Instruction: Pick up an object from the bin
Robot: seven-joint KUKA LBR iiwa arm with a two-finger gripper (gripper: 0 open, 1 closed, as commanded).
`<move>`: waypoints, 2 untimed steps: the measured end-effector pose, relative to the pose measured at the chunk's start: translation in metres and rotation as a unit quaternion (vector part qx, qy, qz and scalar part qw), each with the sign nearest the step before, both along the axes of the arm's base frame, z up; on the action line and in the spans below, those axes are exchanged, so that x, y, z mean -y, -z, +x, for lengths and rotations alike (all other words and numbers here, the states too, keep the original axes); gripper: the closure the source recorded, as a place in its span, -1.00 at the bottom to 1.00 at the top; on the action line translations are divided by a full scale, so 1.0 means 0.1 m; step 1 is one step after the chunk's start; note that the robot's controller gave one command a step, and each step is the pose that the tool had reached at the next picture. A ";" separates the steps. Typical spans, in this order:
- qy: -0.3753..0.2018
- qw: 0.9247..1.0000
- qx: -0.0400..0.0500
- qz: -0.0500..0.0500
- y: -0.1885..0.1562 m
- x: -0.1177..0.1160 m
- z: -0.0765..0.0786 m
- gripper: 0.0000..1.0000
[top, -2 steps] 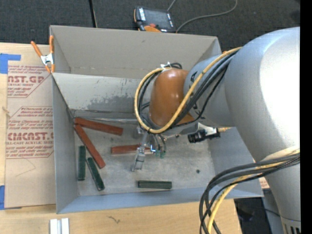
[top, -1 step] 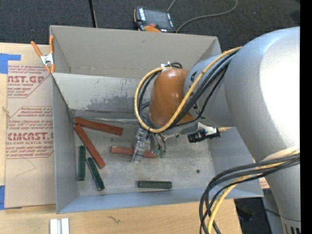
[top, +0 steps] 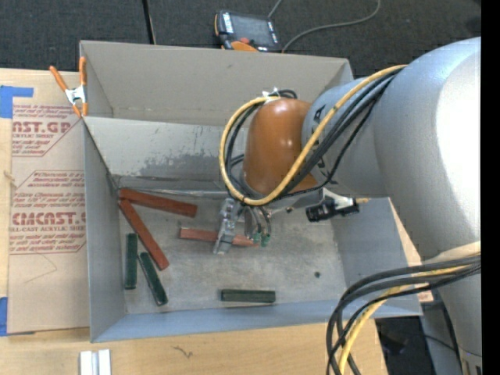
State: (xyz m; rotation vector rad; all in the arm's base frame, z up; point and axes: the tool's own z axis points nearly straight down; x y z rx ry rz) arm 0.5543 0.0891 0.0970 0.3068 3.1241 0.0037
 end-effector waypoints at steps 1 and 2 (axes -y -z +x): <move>0.000 1.000 0.000 0.000 -0.24 -0.01 0.01 1.00; -0.001 1.000 0.000 0.000 -0.40 -0.02 0.01 1.00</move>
Offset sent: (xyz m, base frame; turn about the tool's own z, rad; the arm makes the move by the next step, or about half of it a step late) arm 0.0000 0.0001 0.0227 0.0000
